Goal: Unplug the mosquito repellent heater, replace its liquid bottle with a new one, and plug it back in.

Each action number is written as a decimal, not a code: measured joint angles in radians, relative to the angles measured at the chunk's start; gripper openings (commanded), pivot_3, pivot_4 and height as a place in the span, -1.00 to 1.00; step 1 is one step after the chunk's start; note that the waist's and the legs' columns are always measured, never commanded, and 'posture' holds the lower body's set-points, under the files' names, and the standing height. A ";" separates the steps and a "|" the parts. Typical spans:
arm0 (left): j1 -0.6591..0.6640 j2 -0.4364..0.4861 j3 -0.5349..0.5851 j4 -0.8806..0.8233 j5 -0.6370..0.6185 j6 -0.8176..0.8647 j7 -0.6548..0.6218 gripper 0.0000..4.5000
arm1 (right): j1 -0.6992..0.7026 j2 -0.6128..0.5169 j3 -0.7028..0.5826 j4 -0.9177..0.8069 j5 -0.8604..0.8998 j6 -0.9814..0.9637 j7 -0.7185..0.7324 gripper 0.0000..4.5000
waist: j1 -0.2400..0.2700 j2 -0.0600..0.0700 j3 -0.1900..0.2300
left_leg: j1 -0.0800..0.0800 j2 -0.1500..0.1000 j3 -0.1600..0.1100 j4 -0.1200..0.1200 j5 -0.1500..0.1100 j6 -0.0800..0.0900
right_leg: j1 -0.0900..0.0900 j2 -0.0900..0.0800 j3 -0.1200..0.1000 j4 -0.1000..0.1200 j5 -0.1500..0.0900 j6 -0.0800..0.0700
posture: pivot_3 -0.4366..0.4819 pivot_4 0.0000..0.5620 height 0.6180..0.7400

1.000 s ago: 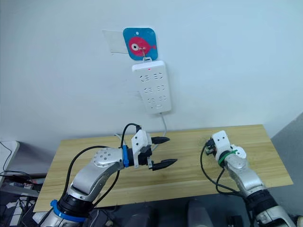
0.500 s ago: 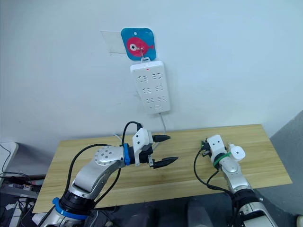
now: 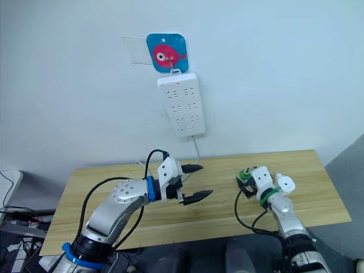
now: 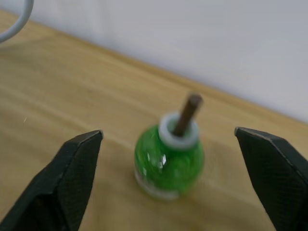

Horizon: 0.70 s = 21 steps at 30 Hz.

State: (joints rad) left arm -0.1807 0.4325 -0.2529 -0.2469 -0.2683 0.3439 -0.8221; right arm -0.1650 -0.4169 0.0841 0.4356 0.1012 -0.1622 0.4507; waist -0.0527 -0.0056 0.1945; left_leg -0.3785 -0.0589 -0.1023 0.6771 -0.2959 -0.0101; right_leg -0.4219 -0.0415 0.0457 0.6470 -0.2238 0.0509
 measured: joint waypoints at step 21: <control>0.639 -0.352 0.332 0.046 0.133 -0.380 0.630 1.00 | -0.303 -0.201 0.148 -0.505 0.302 0.610 0.696 0.97 | 0.055 -0.004 0.002 | 0.000 -0.002 -0.002 0.000 0.000 0.001 | 0.002 -0.008 -0.006 -0.003 -0.001 0.000 | 0.13 -0.27 1.00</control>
State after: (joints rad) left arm 0.4579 0.0804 0.0787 -0.2010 -0.1354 -0.0365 -0.1917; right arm -0.4684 -0.6179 0.2323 -0.0693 0.4034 0.4477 1.1466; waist 0.0019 -0.0095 0.1968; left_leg -0.3790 -0.0604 -0.1045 0.6770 -0.2963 -0.0096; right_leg -0.4199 -0.0498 0.0399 0.6435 -0.2244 0.0509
